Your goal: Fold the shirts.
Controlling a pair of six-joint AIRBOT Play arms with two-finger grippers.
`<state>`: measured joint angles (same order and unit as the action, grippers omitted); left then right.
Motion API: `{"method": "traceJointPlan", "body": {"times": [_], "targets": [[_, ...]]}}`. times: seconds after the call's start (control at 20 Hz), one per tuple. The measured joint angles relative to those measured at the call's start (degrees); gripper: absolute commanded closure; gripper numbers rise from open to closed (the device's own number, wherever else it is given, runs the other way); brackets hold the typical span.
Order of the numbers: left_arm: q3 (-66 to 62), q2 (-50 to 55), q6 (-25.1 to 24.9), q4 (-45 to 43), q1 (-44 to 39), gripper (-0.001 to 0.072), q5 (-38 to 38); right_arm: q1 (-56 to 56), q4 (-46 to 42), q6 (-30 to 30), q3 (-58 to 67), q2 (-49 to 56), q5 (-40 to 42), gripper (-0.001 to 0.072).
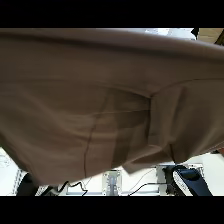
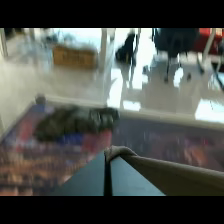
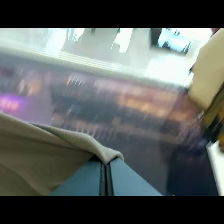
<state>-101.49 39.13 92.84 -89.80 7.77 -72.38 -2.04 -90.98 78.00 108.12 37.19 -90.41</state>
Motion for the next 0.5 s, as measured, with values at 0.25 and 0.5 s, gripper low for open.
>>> {"method": "traceJointPlan", "body": {"times": [0.25,0.5], "targets": [[17.7,6.6,-1.5,8.3,0.0,0.07,-4.7,-0.1,6.3,-1.3,-14.7,8.5,1.3,0.0696],[31.0,19.3,-2.8,12.9,0.0,0.0701,6.2,-0.1,12.2,-3.7,-28.6,22.1,10.2,0.0696]]}}
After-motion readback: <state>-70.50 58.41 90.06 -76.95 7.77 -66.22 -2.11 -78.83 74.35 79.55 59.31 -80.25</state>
